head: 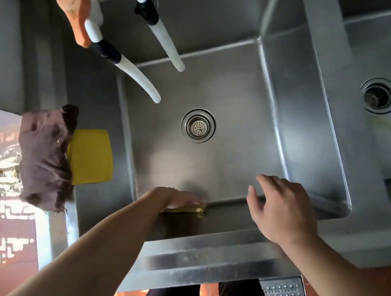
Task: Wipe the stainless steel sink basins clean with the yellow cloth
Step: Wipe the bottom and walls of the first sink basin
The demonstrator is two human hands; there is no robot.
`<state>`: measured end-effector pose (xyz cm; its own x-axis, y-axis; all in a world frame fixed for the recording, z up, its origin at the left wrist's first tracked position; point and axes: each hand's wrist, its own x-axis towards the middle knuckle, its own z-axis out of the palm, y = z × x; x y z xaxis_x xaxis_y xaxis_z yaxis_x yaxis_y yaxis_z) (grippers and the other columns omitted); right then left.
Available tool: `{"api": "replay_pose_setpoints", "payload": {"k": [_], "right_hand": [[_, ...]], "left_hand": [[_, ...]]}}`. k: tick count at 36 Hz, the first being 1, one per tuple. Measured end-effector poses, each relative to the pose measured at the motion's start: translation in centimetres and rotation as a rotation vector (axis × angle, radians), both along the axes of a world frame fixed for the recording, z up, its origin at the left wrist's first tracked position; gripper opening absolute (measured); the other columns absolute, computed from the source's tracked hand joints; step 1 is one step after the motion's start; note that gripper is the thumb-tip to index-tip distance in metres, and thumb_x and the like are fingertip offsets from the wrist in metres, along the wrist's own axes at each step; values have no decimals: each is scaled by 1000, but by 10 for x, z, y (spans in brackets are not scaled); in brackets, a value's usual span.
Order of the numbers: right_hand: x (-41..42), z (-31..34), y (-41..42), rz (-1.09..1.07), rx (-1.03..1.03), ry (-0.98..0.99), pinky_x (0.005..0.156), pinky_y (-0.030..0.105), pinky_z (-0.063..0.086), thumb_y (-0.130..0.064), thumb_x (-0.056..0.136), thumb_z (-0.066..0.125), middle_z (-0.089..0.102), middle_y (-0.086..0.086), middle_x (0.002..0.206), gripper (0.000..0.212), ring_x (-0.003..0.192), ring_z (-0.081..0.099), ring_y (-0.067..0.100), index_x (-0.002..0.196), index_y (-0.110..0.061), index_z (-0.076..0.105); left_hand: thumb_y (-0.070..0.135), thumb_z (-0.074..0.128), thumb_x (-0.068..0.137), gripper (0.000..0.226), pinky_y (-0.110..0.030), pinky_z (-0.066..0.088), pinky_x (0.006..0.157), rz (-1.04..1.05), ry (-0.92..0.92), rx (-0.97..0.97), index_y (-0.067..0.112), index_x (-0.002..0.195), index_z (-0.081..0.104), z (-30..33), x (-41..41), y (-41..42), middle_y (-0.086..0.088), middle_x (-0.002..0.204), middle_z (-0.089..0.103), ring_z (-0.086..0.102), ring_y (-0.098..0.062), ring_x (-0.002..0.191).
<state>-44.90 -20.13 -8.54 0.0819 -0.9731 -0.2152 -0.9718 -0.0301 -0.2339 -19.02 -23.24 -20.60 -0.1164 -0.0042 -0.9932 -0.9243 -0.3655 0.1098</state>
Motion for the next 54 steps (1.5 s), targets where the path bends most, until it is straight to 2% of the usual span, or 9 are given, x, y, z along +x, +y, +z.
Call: {"api": "replay_pose_setpoints", "payload": {"k": [5, 11, 15, 21, 24, 27, 30, 40, 54], "right_hand": [[-3, 4, 0, 19, 3, -47, 72, 39, 53, -36, 90, 45, 67, 8, 113, 38, 80, 67, 30, 97, -9, 71], [-1, 8, -3, 13, 48, -70, 87, 46, 53, -34, 88, 47, 62, 13, 128, 44, 109, 62, 31, 115, -7, 69], [-1, 9, -4, 4, 105, -82, 88, 45, 53, -34, 87, 46, 64, 13, 128, 46, 113, 63, 29, 117, -7, 69], [0, 7, -3, -4, 86, -88, 82, 45, 55, -29, 86, 50, 66, 11, 123, 38, 102, 66, 30, 110, -6, 69], [1, 7, -2, 1, 68, -79, 81, 44, 55, -27, 85, 52, 66, 12, 124, 37, 100, 66, 31, 110, -6, 69], [0, 8, -3, 23, 52, -66, 87, 45, 53, -27, 84, 54, 64, 13, 129, 39, 110, 64, 31, 114, -7, 68], [0, 8, -3, 42, 87, -39, 100, 50, 46, -32, 86, 51, 56, 12, 141, 49, 129, 53, 31, 129, -11, 62], [-1, 7, 0, 13, 86, -46, 103, 51, 44, -37, 91, 43, 56, 10, 142, 52, 131, 52, 29, 133, -12, 58], [1, 6, 0, 5, 45, 57, 104, 55, 38, -36, 86, 44, 63, 3, 132, 49, 136, 47, 28, 124, -13, 63]], "left_hand": [[54, 52, 88, 54, -41, 34, 114, 236, 312, 44, 16, 124, 64, 6, -69, 0, 4, 129, 59, 52, -16, 117], [18, 51, 100, 32, -35, 43, 94, -304, 454, -258, 12, 131, 56, -1, -112, -11, -16, 130, 59, 56, -34, 118], [6, 52, 95, 32, -23, 34, 73, -317, 433, -343, 14, 123, 65, 2, -107, -35, -10, 119, 67, 60, -27, 104], [24, 45, 87, 50, -32, 51, 90, -20, 252, -793, 46, 132, 58, 2, -97, -95, 2, 127, 66, 63, -26, 112], [18, 45, 88, 54, -38, 37, 110, -250, 305, -1107, 46, 133, 55, -4, -107, -116, 14, 136, 58, 52, -18, 128], [34, 45, 96, 49, -45, 4, 122, -618, 291, -948, 46, 144, 41, -20, -114, -127, 10, 158, 29, 11, -21, 151], [56, 44, 94, 61, -51, -2, 122, -829, 260, -806, 51, 150, 22, -41, -103, -127, 8, 166, -5, -12, -26, 152], [60, 13, 100, 68, -51, -11, 121, -797, 83, -993, 36, 151, -25, -68, -108, -114, 0, 158, -35, -30, -30, 147], [67, -2, 87, 73, -52, -3, 119, -727, -29, -931, 38, 150, -24, -70, 41, -42, 0, 155, -36, -23, -32, 149]]}}
